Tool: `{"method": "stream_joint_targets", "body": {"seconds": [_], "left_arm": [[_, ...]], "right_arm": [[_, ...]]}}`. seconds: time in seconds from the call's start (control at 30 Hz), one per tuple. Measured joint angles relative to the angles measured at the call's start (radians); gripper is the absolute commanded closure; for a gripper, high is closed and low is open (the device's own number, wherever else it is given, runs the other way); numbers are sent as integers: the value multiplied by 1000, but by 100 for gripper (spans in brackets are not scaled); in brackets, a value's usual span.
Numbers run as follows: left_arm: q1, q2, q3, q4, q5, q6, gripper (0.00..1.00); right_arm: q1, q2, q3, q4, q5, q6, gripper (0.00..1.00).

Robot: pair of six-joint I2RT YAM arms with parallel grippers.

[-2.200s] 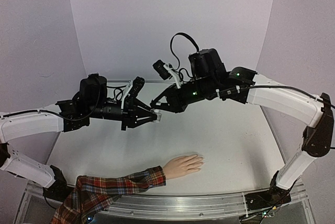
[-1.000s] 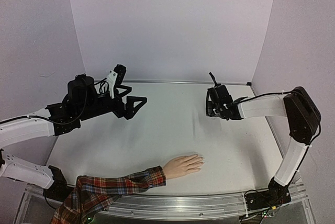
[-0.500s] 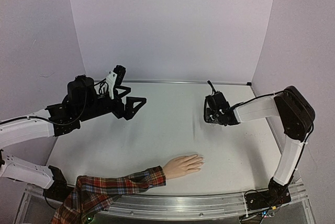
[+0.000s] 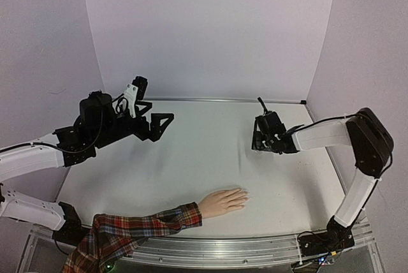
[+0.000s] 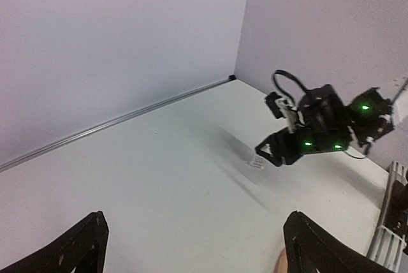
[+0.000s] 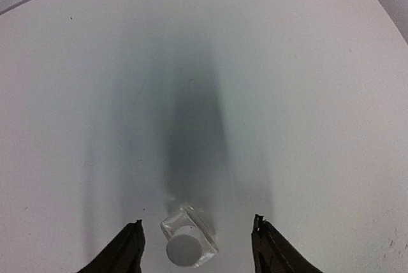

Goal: Paint the nails

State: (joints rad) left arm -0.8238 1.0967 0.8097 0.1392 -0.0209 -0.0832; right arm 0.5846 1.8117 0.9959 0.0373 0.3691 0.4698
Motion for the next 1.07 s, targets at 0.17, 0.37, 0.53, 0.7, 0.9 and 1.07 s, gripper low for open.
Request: {"method": "stream_joint_targets", "body": {"seconds": [0.17, 0.37, 0.53, 0.7, 0.9, 1.07], "left_arm": [[21, -12, 2, -37, -192, -27, 0], [260, -62, 2, -105, -289, -117, 0], [422, -149, 2, -144, -334, -142, 0], [544, -218, 3, -181, -338, -144, 0], [573, -266, 2, -202, -328, -130, 0], [574, -268, 2, -211, -304, -125, 0]], "right_arm": [[-1, -270, -64, -77, 3, -11, 3], [-32, -636, -132, -152, 17, -48, 2], [-190, -868, -222, -226, -16, -66, 2], [-286, -1085, -290, -307, -60, -91, 2], [-290, -1154, -247, -379, -101, -111, 2], [-290, -1152, -219, -419, -112, -127, 2]]}}
